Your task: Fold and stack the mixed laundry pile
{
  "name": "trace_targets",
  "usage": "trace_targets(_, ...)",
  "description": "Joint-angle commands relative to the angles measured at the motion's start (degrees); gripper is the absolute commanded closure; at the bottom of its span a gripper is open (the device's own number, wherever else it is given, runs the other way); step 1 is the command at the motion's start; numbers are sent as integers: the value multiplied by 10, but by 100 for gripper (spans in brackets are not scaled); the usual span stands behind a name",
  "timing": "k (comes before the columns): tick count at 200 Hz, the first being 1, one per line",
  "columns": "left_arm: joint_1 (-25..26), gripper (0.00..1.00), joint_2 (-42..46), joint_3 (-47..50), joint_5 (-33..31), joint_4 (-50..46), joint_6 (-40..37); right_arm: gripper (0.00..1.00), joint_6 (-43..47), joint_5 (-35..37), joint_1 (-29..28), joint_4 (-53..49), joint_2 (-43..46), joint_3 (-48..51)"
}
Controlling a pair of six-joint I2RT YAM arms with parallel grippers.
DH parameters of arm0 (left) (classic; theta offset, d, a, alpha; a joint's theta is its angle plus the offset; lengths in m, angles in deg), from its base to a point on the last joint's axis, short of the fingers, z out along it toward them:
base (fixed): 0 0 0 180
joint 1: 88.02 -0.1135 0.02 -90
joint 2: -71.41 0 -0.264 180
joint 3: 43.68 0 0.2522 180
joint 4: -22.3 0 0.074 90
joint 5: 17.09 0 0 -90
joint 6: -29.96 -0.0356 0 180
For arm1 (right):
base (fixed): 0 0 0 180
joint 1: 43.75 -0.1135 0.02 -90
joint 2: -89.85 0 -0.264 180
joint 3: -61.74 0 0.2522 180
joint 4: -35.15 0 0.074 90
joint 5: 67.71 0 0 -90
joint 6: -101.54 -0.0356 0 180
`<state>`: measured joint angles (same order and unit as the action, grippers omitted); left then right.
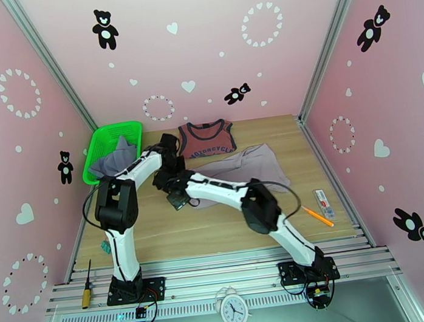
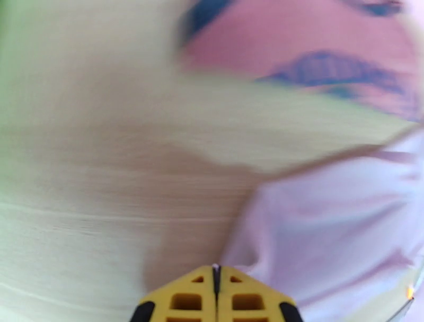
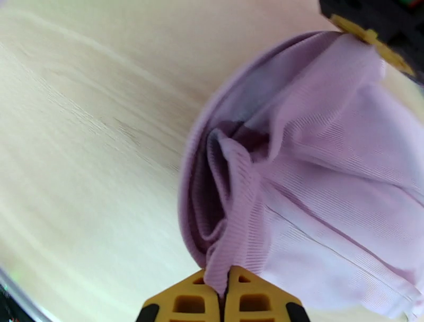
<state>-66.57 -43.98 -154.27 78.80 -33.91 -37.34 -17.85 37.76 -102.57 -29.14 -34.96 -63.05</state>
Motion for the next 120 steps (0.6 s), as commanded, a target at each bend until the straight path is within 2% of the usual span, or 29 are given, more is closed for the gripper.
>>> trace_targets(1,24,100,28,-54,16,-45,5,100,-16,59,42,32,115,93)
trace_targets(31,67,100,-11,-143,29,-51,9,100,-30,87,87,55,225,238)
trace_targets(68,119,100,-127,-292,31,-71,10,100,-41,71,162,103,327,394)
trace_targets(96,142,100,-233,-422,1,-113,13,100,-36,48,211,147,337,458)
trace_targets(120,146,100,-302,-491,-9,-130,20,100,-35,34,234,184,315,483)
